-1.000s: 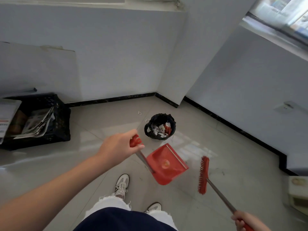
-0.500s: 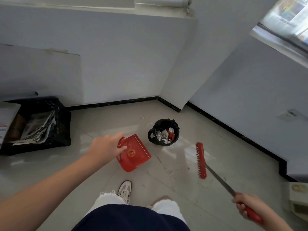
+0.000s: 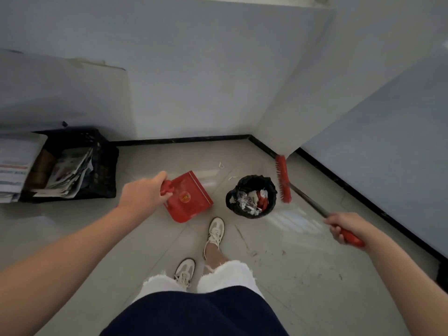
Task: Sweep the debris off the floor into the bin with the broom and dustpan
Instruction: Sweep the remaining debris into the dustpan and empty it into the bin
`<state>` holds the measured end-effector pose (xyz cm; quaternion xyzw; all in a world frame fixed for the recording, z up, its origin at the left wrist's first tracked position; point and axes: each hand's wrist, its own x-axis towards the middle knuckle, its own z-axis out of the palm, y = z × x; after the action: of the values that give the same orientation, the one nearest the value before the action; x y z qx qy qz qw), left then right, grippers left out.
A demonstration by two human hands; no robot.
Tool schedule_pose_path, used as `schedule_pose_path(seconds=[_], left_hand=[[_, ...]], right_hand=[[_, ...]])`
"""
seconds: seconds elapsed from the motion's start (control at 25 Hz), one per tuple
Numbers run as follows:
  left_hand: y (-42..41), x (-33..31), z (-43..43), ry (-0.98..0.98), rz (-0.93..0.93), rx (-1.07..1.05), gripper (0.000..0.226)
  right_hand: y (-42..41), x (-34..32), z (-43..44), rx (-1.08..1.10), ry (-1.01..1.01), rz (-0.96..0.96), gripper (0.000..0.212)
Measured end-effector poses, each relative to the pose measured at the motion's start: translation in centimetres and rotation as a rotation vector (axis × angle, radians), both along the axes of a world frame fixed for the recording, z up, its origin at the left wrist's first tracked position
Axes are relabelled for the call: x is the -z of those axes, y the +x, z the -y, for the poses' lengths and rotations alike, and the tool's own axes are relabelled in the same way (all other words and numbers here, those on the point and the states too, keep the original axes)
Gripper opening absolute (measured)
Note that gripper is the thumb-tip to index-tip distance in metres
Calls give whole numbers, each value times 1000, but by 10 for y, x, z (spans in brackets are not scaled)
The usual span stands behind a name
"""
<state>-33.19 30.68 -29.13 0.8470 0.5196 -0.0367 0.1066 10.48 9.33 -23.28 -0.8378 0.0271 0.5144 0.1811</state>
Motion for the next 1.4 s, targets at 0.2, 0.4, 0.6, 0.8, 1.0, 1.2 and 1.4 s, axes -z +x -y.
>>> schedule_pose_path(seconds=[0.2, 0.4, 0.6, 0.8, 1.0, 1.2, 1.4], left_hand=[[35, 21, -39, 39, -15, 53, 43], [69, 48, -48, 3, -11, 68, 57], [88, 61, -61, -16, -24, -27, 51], [72, 69, -75, -38, -17, -72, 47], [42, 63, -73, -243, -52, -143, 30], [27, 58, -69, -440, -97, -88, 23], [0, 29, -102, -352, -20, -151, 28]], right_hand=[[36, 50, -91, -237, -3, -48, 24], [21, 106, -169, -450, -83, -75, 15], [-48, 125, -204, -603, -130, -163, 25], [-122, 100, -194, -756, -162, -307, 35], [-144, 49, -186, -600, -138, -470, 32], [-134, -17, -151, -489, -66, -399, 57], [-142, -61, -96, -305, 34, -271, 62]])
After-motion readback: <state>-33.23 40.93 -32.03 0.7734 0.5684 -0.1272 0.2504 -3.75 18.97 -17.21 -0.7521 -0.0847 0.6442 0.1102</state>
